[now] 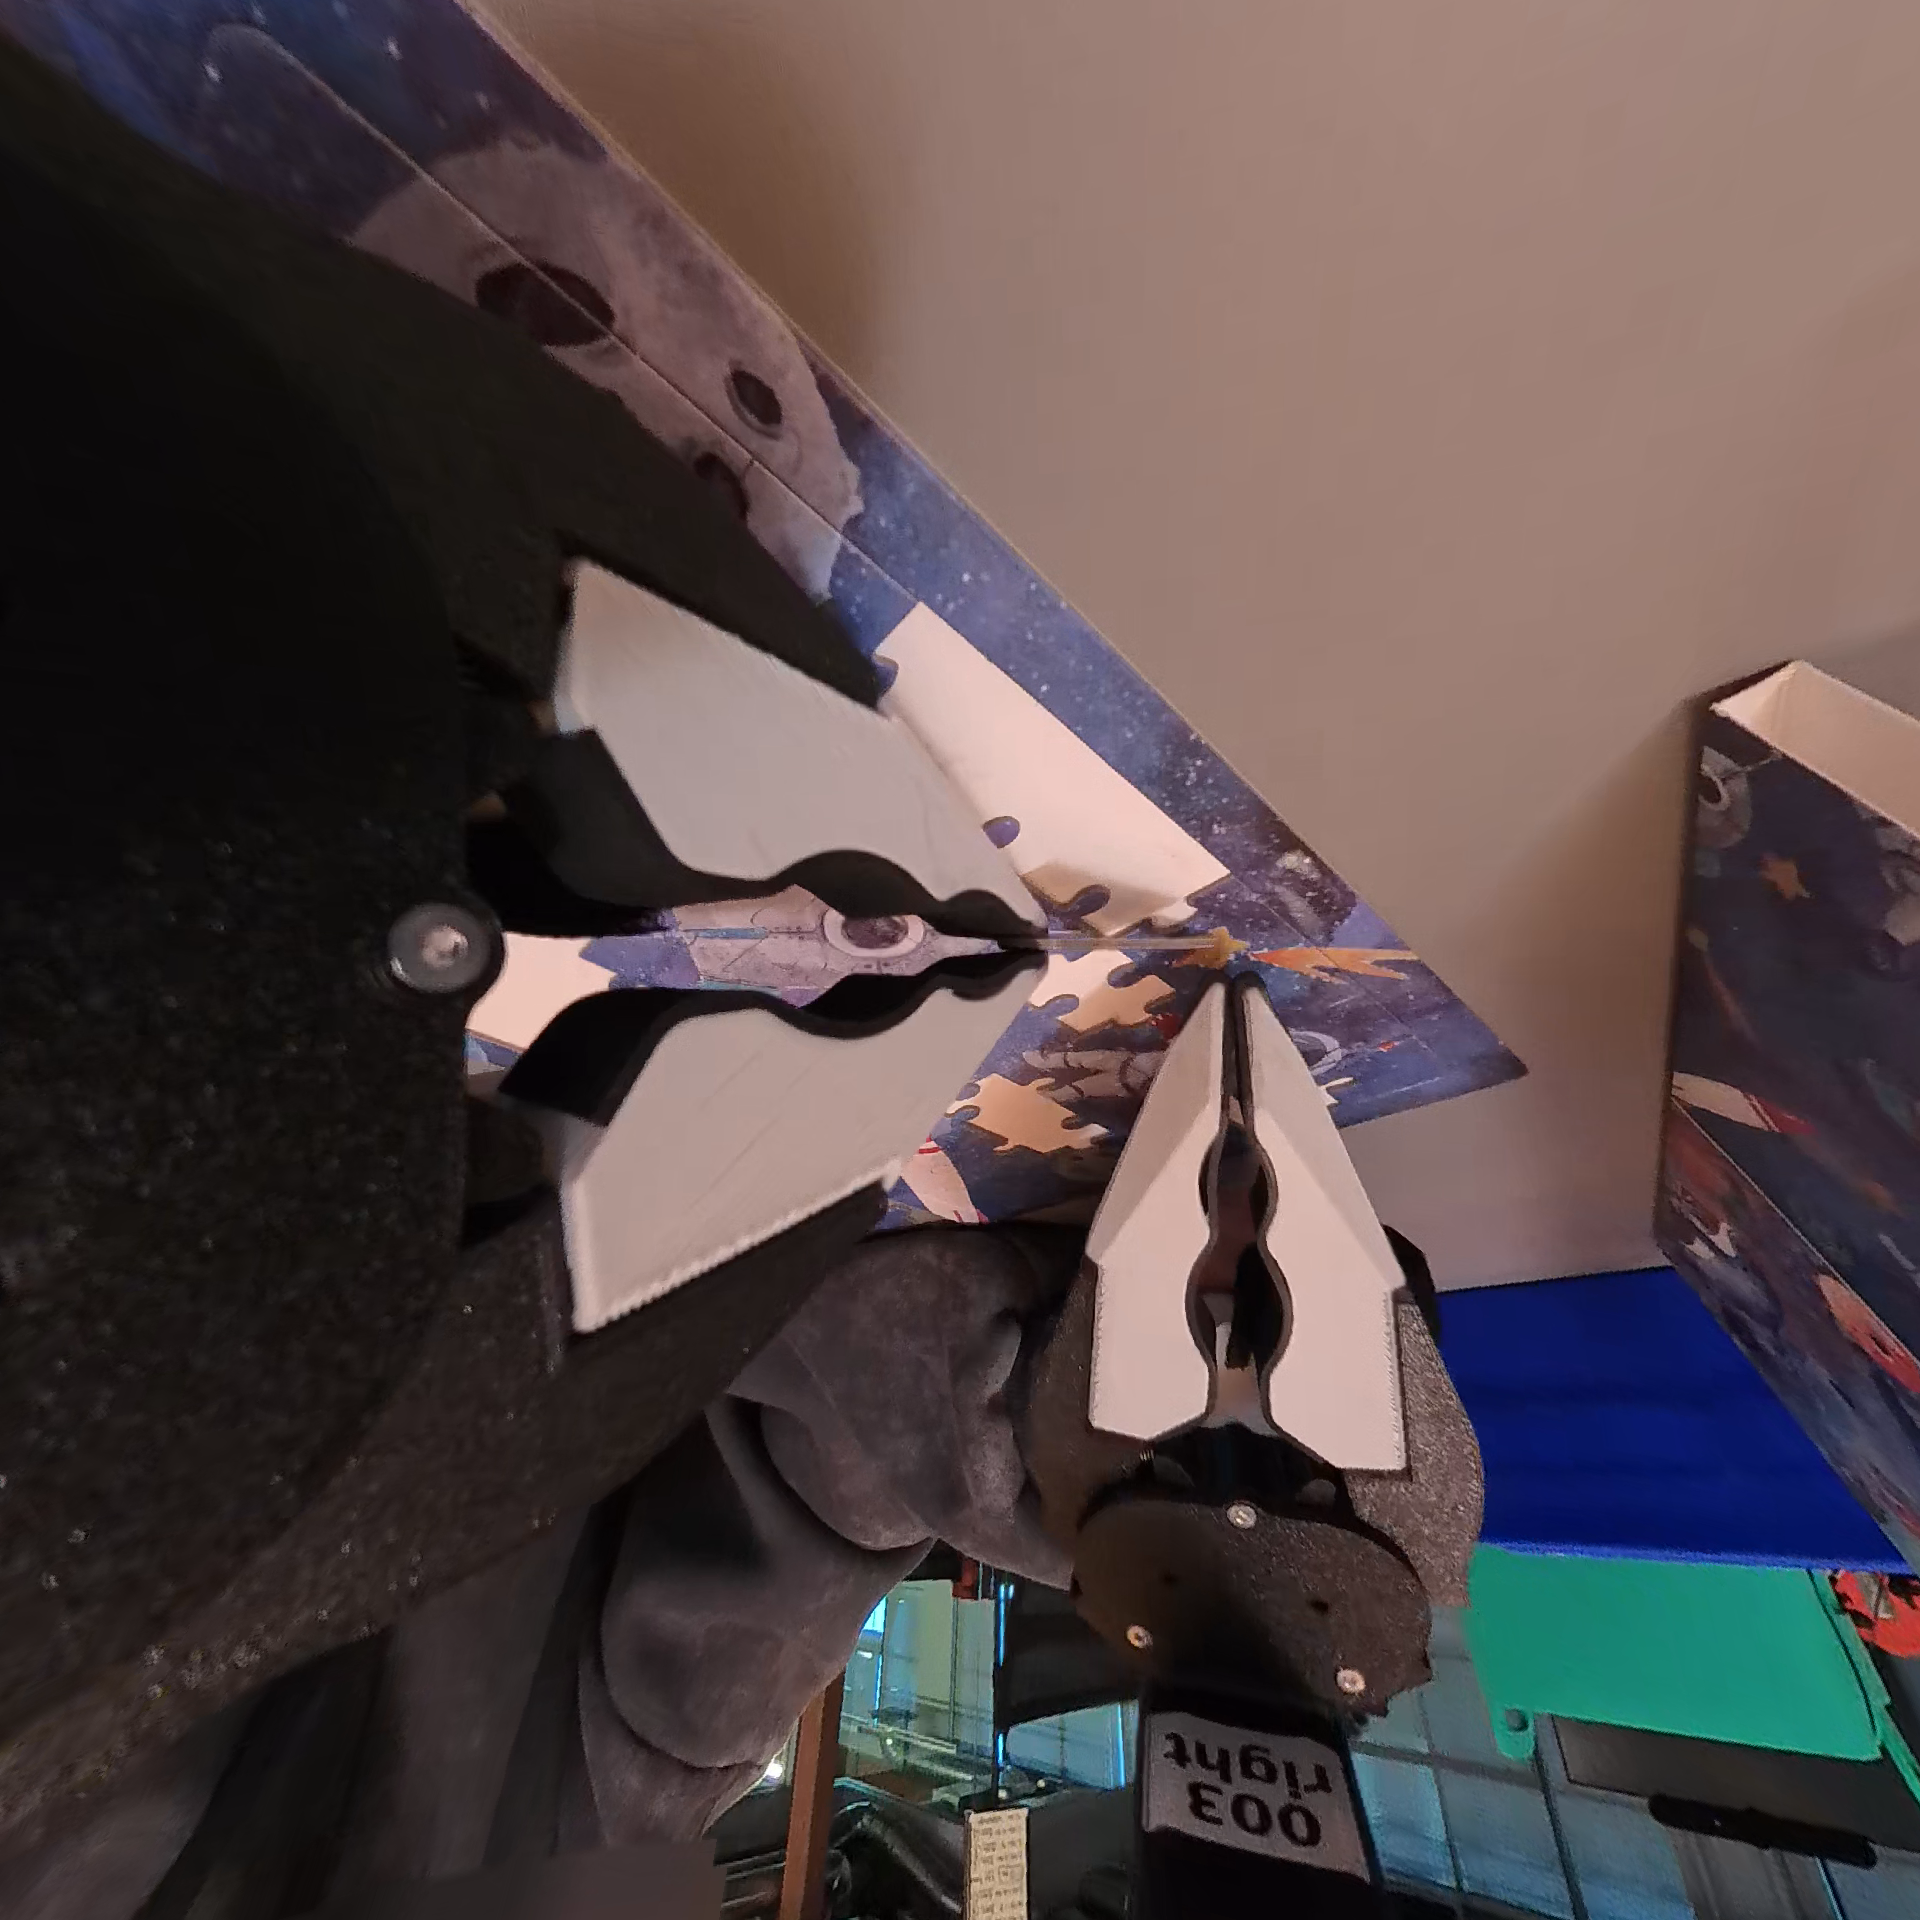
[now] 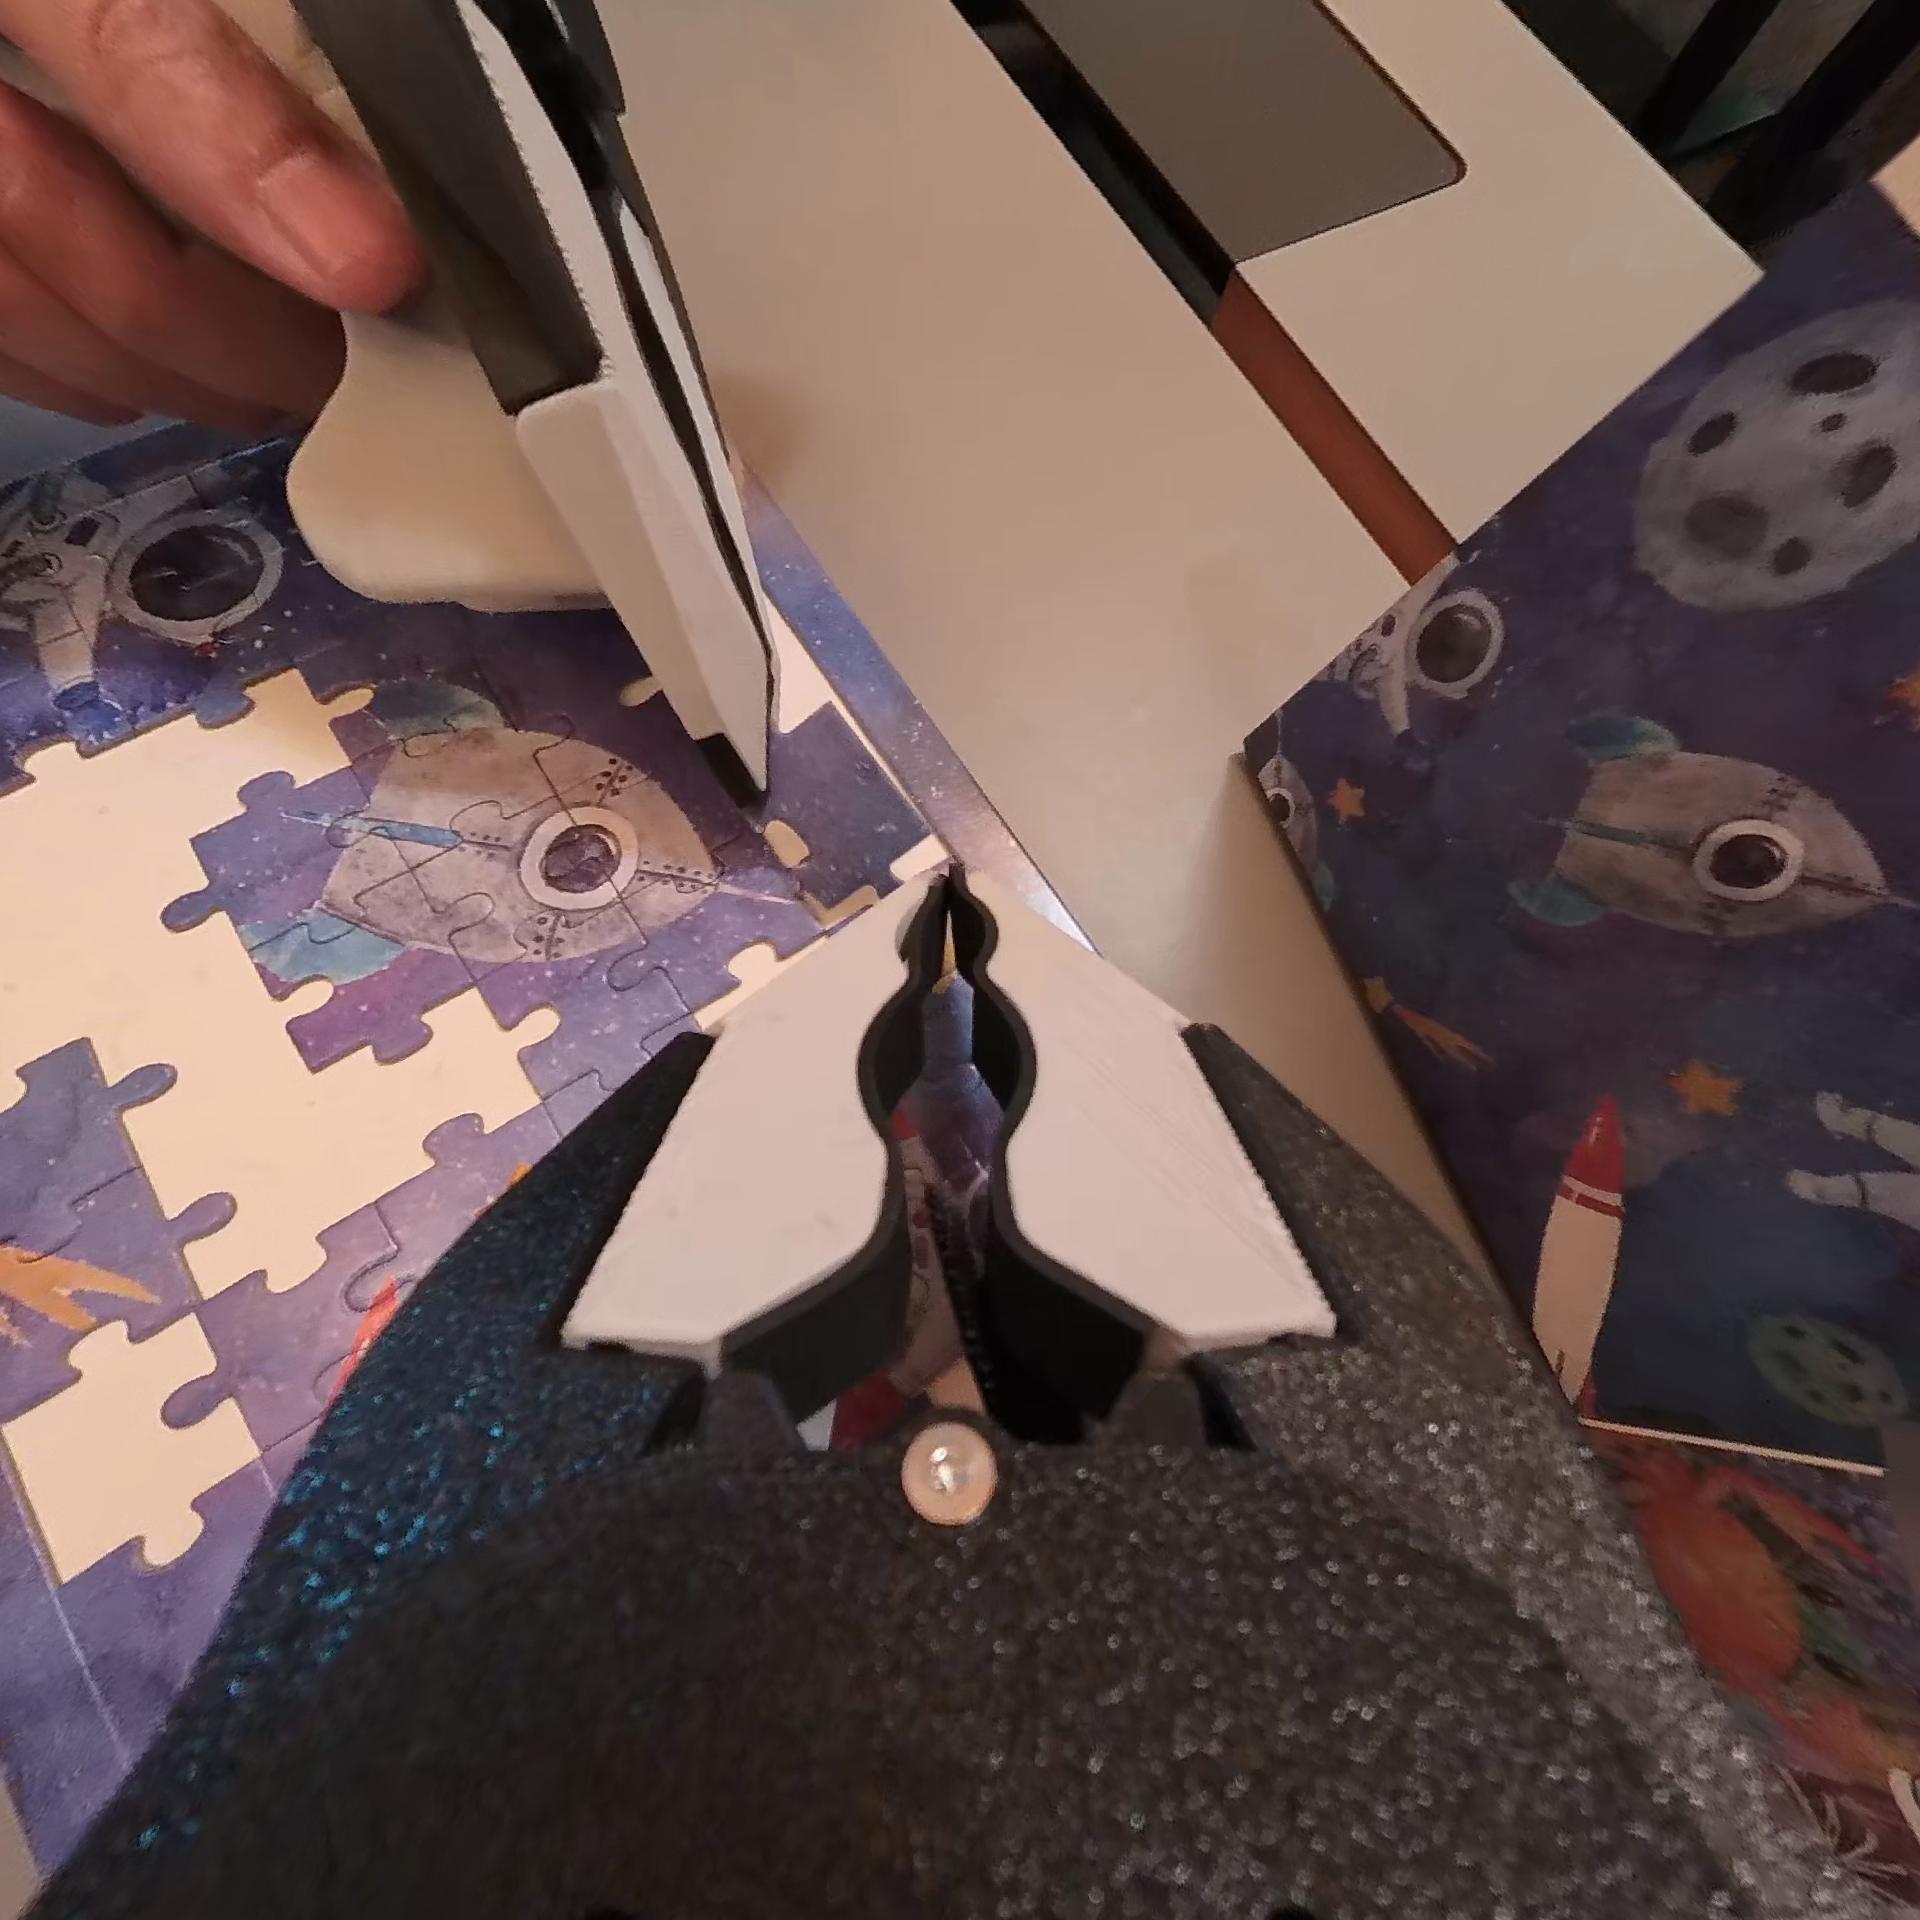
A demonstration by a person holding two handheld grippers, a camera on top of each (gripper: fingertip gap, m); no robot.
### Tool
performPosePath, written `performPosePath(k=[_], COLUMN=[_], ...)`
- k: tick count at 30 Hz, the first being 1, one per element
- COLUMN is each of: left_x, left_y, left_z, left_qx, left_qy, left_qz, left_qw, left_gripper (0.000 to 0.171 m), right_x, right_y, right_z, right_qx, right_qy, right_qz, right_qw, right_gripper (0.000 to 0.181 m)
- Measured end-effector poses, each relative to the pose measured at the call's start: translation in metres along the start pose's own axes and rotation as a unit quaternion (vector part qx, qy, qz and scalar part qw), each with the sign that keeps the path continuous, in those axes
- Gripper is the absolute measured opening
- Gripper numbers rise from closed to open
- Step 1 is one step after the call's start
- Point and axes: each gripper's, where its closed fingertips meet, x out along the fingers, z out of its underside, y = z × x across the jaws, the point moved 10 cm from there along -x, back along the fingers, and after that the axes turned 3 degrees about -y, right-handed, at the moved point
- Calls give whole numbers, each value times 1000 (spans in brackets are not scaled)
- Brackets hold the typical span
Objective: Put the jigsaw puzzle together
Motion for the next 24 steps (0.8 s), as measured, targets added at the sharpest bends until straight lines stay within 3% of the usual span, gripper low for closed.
performPosePath(k=[5,11,24], left_x=[-13,-51,-18], left_y=[2,-9,-12], left_z=[3,6,5], left_qx=[16,19,14], left_qy=[8,56,8], left_qz=[20,5,4], left_qw=[1000,998,1000], left_gripper=[2,2,2], right_x=[-4,-2,7], right_y=[-3,-10,-17], right_z=[-5,-9,-9], right_qx=[8,8,-23], right_qy=[17,24,5], right_qz=[0,-3,30], right_qw=[1000,1000,999], right_gripper=[0,0,0])
